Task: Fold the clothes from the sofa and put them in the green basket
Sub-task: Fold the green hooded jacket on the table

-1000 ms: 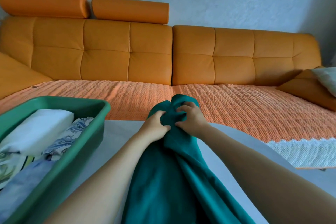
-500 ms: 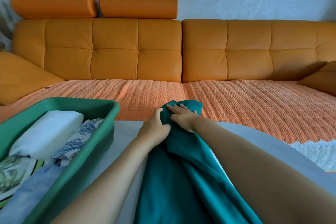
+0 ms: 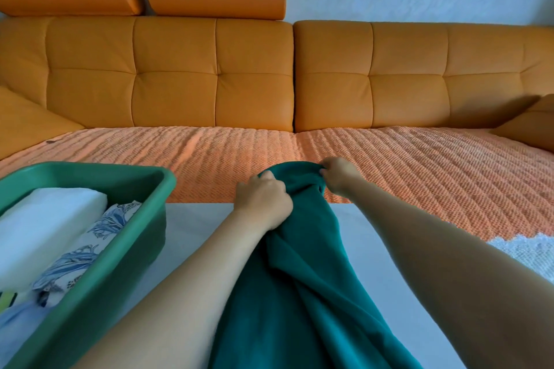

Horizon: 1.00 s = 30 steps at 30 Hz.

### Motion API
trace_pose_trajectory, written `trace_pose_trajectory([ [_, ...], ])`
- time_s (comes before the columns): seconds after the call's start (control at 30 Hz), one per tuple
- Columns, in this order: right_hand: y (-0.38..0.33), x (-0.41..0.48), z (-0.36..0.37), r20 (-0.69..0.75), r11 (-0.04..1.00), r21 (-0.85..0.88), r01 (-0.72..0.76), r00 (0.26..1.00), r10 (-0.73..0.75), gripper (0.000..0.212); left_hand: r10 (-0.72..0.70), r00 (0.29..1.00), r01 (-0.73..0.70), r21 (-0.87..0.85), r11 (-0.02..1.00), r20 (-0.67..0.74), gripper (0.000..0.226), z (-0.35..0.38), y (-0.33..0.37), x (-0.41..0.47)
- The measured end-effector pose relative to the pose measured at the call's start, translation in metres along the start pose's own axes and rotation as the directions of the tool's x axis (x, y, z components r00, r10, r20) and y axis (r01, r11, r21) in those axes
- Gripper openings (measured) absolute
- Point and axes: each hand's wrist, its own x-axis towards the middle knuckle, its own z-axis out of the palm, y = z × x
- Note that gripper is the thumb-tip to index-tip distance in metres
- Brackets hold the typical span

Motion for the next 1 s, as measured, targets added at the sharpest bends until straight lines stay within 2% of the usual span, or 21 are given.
trace_pose_trajectory([
  [0.07,-0.005,0.011,-0.004,-0.037,0.995,0.096,-0.004,0.999,0.008,0.028,0.006,0.988,0.005,0.072,0.997,-0.155,0.044,0.003,0.011,0.006],
  [0.13,-0.016,0.022,-0.01,-0.105,0.993,0.118,0.002,0.994,0.01,0.03,0.154,0.94,-0.124,0.116,0.985,-0.304,0.041,0.016,0.014,0.006],
  [0.17,-0.023,0.026,-0.014,-0.141,0.996,0.083,0.009,0.99,0.003,0.032,0.224,0.921,-0.194,0.122,0.973,-0.319,0.043,0.025,0.012,0.004],
  [0.23,-0.039,0.033,-0.02,-0.188,1.0,-0.014,0.016,0.982,-0.018,0.032,0.271,0.919,-0.252,0.103,0.962,-0.288,0.054,0.037,0.005,0.001],
  [0.33,-0.061,0.041,-0.019,-0.151,0.989,-0.137,0.053,0.986,-0.073,0.031,0.282,0.934,-0.254,0.147,0.956,-0.22,0.064,0.044,0.0,0.007],
  [0.43,-0.068,0.045,-0.005,-0.112,0.955,-0.258,0.144,0.978,-0.178,0.033,0.08,0.996,-0.082,-0.05,0.995,-0.036,0.072,0.044,-0.004,0.013],
  [0.5,-0.064,0.043,0.006,-0.107,0.925,-0.323,0.201,0.963,-0.246,0.04,-0.014,0.997,0.023,-0.115,0.993,0.074,0.081,0.044,-0.006,0.016],
  [0.57,-0.061,0.035,0.013,-0.162,0.919,-0.318,0.235,0.941,-0.297,0.046,-0.051,0.99,0.072,-0.159,0.985,0.13,0.087,0.043,-0.007,0.02],
  [0.63,-0.061,0.025,0.019,-0.191,0.925,-0.234,0.301,0.918,-0.347,0.042,-0.085,0.986,0.117,-0.228,0.967,0.146,0.084,0.043,-0.009,0.024],
  [0.7,-0.06,0.014,0.027,-0.107,0.934,-0.103,0.342,0.93,-0.353,0.037,-0.115,0.983,0.152,-0.278,0.948,0.146,0.075,0.045,-0.012,0.028],
  [0.73,-0.058,0.008,0.032,-0.008,0.939,-0.073,0.335,0.942,-0.336,0.036,-0.133,0.979,0.172,-0.287,0.942,0.153,0.072,0.046,-0.015,0.03],
  [0.8,-0.051,0.001,0.04,0.236,0.953,-0.077,0.295,0.934,-0.27,0.041,-0.2,0.96,0.254,-0.308,0.917,0.195,0.069,0.046,-0.02,0.033],
  [0.87,-0.046,-0.001,0.044,0.386,0.974,-0.093,0.208,0.909,-0.157,0.05,-0.25,0.936,0.324,-0.327,0.888,0.249,0.067,0.046,-0.027,0.034],
  [1.0,-0.054,0.0,0.048,0.421,0.93,-0.307,0.204,0.905,-0.06,0.058,-0.205,0.949,0.278,-0.332,0.901,0.239,0.067,0.046,-0.039,0.031],
])
